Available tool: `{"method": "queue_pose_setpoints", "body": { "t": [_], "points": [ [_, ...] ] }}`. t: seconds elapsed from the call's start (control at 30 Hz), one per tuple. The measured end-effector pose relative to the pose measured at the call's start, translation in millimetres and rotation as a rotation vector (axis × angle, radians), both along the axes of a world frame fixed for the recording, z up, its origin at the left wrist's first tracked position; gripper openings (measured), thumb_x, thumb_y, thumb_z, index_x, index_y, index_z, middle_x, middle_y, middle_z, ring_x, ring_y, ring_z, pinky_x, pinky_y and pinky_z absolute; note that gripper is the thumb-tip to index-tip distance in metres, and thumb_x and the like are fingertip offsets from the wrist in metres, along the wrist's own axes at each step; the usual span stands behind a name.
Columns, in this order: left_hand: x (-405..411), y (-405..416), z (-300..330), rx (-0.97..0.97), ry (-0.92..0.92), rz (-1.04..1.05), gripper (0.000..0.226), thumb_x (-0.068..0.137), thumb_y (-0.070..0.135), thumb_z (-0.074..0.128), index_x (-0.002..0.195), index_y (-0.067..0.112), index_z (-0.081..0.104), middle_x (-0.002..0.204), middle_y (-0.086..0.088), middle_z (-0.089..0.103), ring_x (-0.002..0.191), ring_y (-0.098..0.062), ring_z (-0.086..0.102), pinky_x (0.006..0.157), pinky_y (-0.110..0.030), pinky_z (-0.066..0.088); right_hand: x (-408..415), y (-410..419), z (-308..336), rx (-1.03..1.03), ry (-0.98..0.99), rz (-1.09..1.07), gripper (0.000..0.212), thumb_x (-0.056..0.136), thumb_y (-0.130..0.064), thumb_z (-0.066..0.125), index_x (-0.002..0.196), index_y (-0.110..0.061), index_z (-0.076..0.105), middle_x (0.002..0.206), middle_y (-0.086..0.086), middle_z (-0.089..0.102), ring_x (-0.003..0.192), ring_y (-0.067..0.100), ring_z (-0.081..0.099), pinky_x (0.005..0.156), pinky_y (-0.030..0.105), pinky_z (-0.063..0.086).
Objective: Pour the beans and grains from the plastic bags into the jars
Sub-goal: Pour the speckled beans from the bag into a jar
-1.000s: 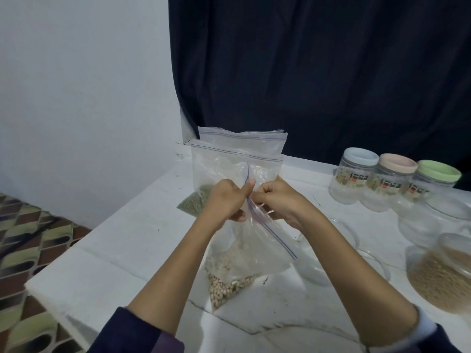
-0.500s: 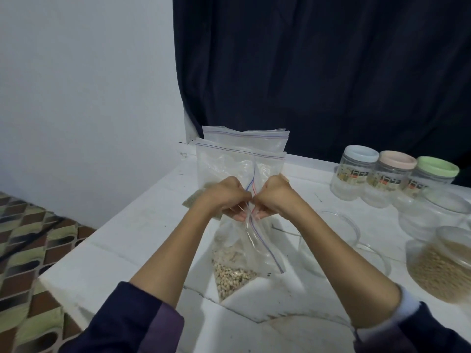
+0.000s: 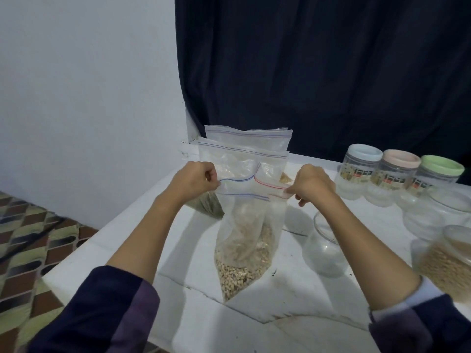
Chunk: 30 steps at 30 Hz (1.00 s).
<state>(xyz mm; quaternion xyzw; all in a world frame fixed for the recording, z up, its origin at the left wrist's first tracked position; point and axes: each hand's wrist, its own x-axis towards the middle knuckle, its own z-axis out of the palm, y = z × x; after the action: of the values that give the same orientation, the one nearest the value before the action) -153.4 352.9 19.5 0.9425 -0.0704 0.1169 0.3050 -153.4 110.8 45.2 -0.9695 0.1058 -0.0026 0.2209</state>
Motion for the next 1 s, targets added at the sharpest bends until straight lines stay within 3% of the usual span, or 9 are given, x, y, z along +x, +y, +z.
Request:
{"method": "queue_pose_setpoints", "body": {
  "t": [0.2, 0.33, 0.47, 0.57, 0.67, 0.77, 0.9, 1.0],
  "points": [
    [9.9, 37.2, -0.9, 0.091, -0.020, 0.107, 0.026, 0.081, 0.026, 0.073, 0.065, 0.017, 0.055, 0.063, 0.006, 0.054, 0.060, -0.012, 0.046, 0.052, -0.025, 0.032, 11.8, -26.7, 2.1, -0.085, -0.020, -0.025, 0.021, 0.085, -0.021, 0.073, 0.076, -0.007, 0.061, 0.066, 0.003, 0.071, 0.054, 0.013, 0.067, 0.064, 0.026, 0.051],
    [12.4, 51.4, -6.2, 0.093, -0.017, 0.114, 0.028, 0.081, 0.029, 0.074, 0.066, 0.011, 0.058, 0.062, 0.001, 0.055, 0.060, -0.015, 0.047, 0.052, -0.026, 0.034, 13.3, -41.0, 1.0, 0.016, -0.003, -0.011, 0.026, 0.079, -0.022, 0.080, 0.078, -0.003, 0.062, 0.065, 0.003, 0.070, 0.056, 0.018, 0.070, 0.080, 0.037, 0.057],
    [19.0, 48.1, -3.2, 0.017, -0.017, 0.026, 0.021, 0.078, 0.027, 0.077, 0.074, 0.014, 0.060, 0.073, 0.000, 0.062, 0.069, -0.017, 0.053, 0.061, -0.029, 0.042, 11.5, -40.9, 4.3, -0.070, -0.016, 0.026, 0.030, 0.081, -0.031, 0.077, 0.088, -0.004, 0.064, 0.072, 0.002, 0.068, 0.068, 0.018, 0.069, 0.070, 0.029, 0.051],
    [29.9, 22.7, 12.8, -0.075, -0.071, -0.108, 0.023, 0.083, 0.035, 0.071, 0.089, 0.014, 0.063, 0.085, 0.004, 0.063, 0.077, -0.014, 0.057, 0.073, -0.029, 0.046, 4.7, -29.3, 12.4, -0.027, -0.259, 0.163, 0.029, 0.083, -0.032, 0.073, 0.097, -0.010, 0.060, 0.095, -0.001, 0.061, 0.085, 0.018, 0.057, 0.061, 0.027, 0.037],
    [46.7, -16.3, 33.0, -0.030, -0.081, -0.248, 0.024, 0.089, 0.034, 0.063, 0.097, 0.012, 0.066, 0.094, 0.004, 0.064, 0.080, -0.011, 0.055, 0.075, -0.025, 0.045, -8.9, -6.5, 17.8, 0.107, -0.423, 0.347, 0.021, 0.084, -0.029, 0.072, 0.097, -0.016, 0.062, 0.100, -0.007, 0.063, 0.073, 0.008, 0.053, 0.061, 0.024, 0.038],
    [71.9, -48.3, 42.8, 0.087, 0.017, -0.350, 0.026, 0.090, 0.030, 0.063, 0.106, 0.010, 0.066, 0.107, 0.000, 0.066, 0.089, -0.011, 0.055, 0.079, -0.021, 0.041, -25.2, 14.9, 17.9, 0.297, -0.244, 0.513, 0.026, 0.081, -0.034, 0.074, 0.099, -0.019, 0.063, 0.101, -0.011, 0.066, 0.053, 0.012, 0.058, 0.056, 0.022, 0.044],
    [100.3, -71.3, 37.3, 0.229, 0.164, -0.400, 0.034, 0.093, 0.021, 0.058, 0.125, 0.006, 0.057, 0.125, -0.007, 0.059, 0.111, -0.022, 0.056, 0.091, -0.029, 0.046, -41.0, 34.6, 11.6, 0.154, -0.028, 0.641, 0.045, 0.077, -0.047, 0.075, 0.112, -0.023, 0.059, 0.101, -0.012, 0.064, 0.053, 0.010, 0.061, 0.067, 0.031, 0.052],
    [105.7, -73.0, 31.7, 0.192, 0.319, -0.446, 0.034, 0.095, 0.007, 0.047, 0.128, 0.012, 0.054, 0.119, -0.004, 0.057, 0.089, -0.019, 0.058, 0.063, -0.024, 0.048, -43.1, 41.9, 1.5, 0.009, -0.037, 0.645, 0.037, 0.080, -0.047, 0.071, 0.105, -0.022, 0.061, 0.087, -0.008, 0.060, 0.066, 0.008, 0.054, 0.076, 0.033, 0.049]
  ]
}}
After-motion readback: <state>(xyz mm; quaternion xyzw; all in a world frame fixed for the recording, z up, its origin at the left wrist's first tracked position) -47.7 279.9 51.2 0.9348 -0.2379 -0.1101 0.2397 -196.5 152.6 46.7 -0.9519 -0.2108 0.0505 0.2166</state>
